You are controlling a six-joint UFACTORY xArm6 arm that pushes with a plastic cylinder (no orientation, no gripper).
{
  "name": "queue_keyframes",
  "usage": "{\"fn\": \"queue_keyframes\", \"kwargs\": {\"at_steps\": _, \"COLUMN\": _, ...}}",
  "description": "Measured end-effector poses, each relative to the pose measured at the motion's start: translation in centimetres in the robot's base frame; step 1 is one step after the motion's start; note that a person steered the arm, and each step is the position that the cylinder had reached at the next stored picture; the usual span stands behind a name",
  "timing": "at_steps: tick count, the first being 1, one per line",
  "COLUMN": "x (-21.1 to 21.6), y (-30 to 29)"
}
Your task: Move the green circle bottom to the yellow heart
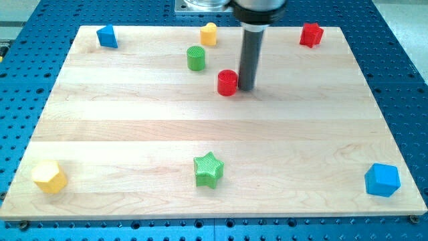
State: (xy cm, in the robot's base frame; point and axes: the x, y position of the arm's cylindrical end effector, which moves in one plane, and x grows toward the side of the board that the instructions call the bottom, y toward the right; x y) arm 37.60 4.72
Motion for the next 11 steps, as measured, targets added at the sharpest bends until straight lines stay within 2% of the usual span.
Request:
{"fn": "queue_keyframes", "kwargs": {"at_steps": 2, "x": 1.3, "y": -6.7}}
{"fn": "queue_keyframes", "kwargs": {"at_steps": 3, "x": 6.6, "y": -6.9}}
{"fn": "queue_keyframes", "kwargs": {"at_steps": 4, "x": 8.1, "y": -18.4}}
{"fn": "queue_keyframes", "kwargs": {"at_steps": 5, "x": 6.1, "y": -24.6}}
{"fn": "queue_keyframes", "kwargs": {"at_steps": 7, "x": -1.2, "y": -26.0}}
{"fn": "queue_keyframes", "kwargs": {"at_steps": 8, "x": -1.6, "y": -25.8}}
{"fn": "queue_keyframes", "kwargs": {"at_steps": 10, "x": -4.8, "y": -17.3}}
{"fn": "queue_keyframes", "kwargs": {"at_steps": 11, "x": -6.6, "y": -16.5}}
